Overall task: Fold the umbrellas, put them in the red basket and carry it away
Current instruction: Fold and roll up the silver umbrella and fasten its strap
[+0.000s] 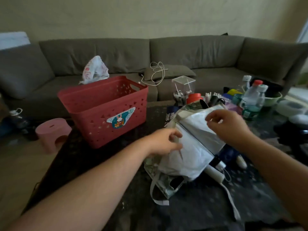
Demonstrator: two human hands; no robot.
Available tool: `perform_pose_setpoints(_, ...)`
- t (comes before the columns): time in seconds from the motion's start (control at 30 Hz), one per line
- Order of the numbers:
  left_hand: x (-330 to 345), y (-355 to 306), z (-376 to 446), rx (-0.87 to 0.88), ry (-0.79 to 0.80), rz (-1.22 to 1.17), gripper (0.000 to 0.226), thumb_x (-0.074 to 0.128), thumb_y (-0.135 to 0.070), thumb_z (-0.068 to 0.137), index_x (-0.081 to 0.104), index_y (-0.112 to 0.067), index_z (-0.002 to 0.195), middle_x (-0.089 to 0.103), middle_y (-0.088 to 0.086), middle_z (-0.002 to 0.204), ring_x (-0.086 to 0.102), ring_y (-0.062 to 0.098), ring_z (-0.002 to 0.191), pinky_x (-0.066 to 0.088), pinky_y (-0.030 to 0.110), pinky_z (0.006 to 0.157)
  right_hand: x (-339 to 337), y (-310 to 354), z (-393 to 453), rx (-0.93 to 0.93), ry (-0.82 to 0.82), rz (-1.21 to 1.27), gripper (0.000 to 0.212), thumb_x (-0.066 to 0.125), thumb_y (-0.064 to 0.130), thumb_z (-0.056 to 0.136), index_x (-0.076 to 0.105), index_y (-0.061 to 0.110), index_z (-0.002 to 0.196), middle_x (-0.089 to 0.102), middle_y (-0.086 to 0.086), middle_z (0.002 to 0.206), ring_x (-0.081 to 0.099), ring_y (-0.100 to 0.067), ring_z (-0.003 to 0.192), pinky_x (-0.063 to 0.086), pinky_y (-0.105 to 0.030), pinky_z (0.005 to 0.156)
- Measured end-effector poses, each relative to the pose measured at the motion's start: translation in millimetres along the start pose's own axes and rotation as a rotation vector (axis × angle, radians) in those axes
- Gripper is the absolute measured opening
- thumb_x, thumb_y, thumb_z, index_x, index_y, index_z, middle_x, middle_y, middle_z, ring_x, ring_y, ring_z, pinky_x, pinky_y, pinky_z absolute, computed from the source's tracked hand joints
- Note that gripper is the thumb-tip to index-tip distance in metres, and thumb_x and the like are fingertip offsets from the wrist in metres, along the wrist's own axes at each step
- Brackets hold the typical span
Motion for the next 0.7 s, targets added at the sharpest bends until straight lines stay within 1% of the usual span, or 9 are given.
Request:
perform_pose_setpoints(0.1, 37, 4, -9, -0.032, -0.087, 0.062, 0.06, 0.073, -0.042, 0.094, 0.052, -0.035, 0.149, 0.046, 0.002, 0.144, 0.054, 0.022, 0.129, 0.044, 0.026, 0.107, 12, -27, -32, 0.092, 0.077, -0.035, 0.012, 0.068, 0.02, 0.093, 0.075, 0.029, 0.098, 0.07, 0.008, 0.085, 0.065, -0.011, 0.069, 0.045, -0.02, 0.056)
perform_pose_setpoints(0.17, 57, 9, -18, -0.052, -0.079, 0.085, 0.065, 0.073, -0.042, 0.093, 0.046, -0.037, 0.153, 0.036, 0.003, 0.155, 0.043, 0.024, 0.143, 0.032, 0.023, 0.112, 33, -39, -45, 0.154, 0.189, -0.056, 0.018, 0.066, 0.028, 0.094, 0.072, 0.027, 0.111, 0.071, 0.007, 0.097, 0.067, -0.011, 0.082, 0.051, -0.024, 0.065)
perform_pose_setpoints(0.23, 74, 17, -27, -0.048, -0.024, 0.151, 0.072, 0.075, -0.046, 0.092, 0.043, -0.039, 0.156, 0.025, 0.003, 0.166, 0.031, 0.025, 0.154, 0.026, 0.027, 0.123, 56, -46, -51, 0.133, 0.273, -0.214, 0.046, 0.063, 0.046, 0.091, 0.061, 0.028, 0.133, 0.066, 0.0, 0.128, 0.063, -0.022, 0.113, 0.053, -0.035, 0.091)
perform_pose_setpoints(0.27, 79, 21, -32, -0.045, 0.006, 0.195, 0.073, 0.074, -0.047, 0.092, 0.042, -0.04, 0.157, 0.02, 0.002, 0.17, 0.025, 0.025, 0.157, 0.023, 0.03, 0.126, 66, -50, -52, 0.126, 0.289, -0.297, 0.062, 0.059, 0.056, 0.089, 0.052, 0.03, 0.144, 0.056, -0.004, 0.145, 0.054, -0.03, 0.129, 0.048, -0.042, 0.104)
perform_pose_setpoints(0.33, 84, 32, -43, -0.041, 0.045, 0.266, 0.073, 0.073, -0.047, 0.092, 0.042, -0.042, 0.157, 0.016, -0.003, 0.173, 0.019, 0.023, 0.159, 0.021, 0.032, 0.128, 81, -58, -52, 0.188, 0.286, -0.363, 0.082, 0.058, 0.067, 0.085, 0.031, 0.034, 0.155, 0.032, -0.008, 0.16, 0.037, -0.043, 0.141, 0.04, -0.053, 0.113)
perform_pose_setpoints(0.43, 78, 46, -59, -0.021, 0.005, 0.254, 0.066, 0.075, -0.042, 0.091, 0.05, -0.043, 0.152, 0.028, -0.005, 0.168, 0.026, 0.018, 0.157, 0.022, 0.027, 0.126, 90, -72, -46, 0.327, 0.28, -0.317, 0.1, 0.067, 0.077, 0.077, 0.019, 0.034, 0.154, 0.022, -0.013, 0.157, 0.039, -0.05, 0.135, 0.043, -0.056, 0.107)
perform_pose_setpoints(0.53, 66, 53, -69, 0.027, -0.108, 0.196, 0.052, 0.075, -0.031, 0.091, 0.063, -0.039, 0.141, 0.047, -0.01, 0.152, 0.044, 0.011, 0.145, 0.031, 0.019, 0.117, 92, -84, -37, 0.336, 0.33, -0.254, 0.107, 0.069, 0.08, 0.075, 0.024, 0.023, 0.154, 0.042, -0.017, 0.154, 0.052, -0.042, 0.13, 0.049, -0.05, 0.104)
perform_pose_setpoints(0.63, 57, 54, -75, 0.027, -0.184, 0.16, 0.047, 0.072, -0.028, 0.093, 0.064, -0.039, 0.138, 0.054, -0.014, 0.142, 0.053, 0.005, 0.13, 0.038, 0.015, 0.104, 89, -88, -35, 0.316, 0.269, -0.231, 0.09, 0.066, 0.079, 0.078, 0.038, 0.027, 0.146, 0.058, -0.013, 0.141, 0.059, -0.038, 0.12, 0.053, -0.05, 0.097)
perform_pose_setpoints(0.7, 57, 52, -76, 0.018, -0.19, 0.122, 0.053, 0.072, -0.032, 0.094, 0.058, -0.042, 0.144, 0.053, -0.013, 0.148, 0.052, 0.007, 0.133, 0.04, 0.019, 0.107, 79, -79, -34, 0.243, 0.158, -0.351, 0.071, 0.056, 0.081, 0.078, 0.053, 0.033, 0.13, 0.066, -0.009, 0.124, 0.064, -0.036, 0.107, 0.056, -0.049, 0.087)
Point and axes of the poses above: each hand's wrist, its own z-axis towards the middle knuckle, its own x-axis out of the palm, y = z × x, the point moved 5 cm from there along z, towards the middle knuckle
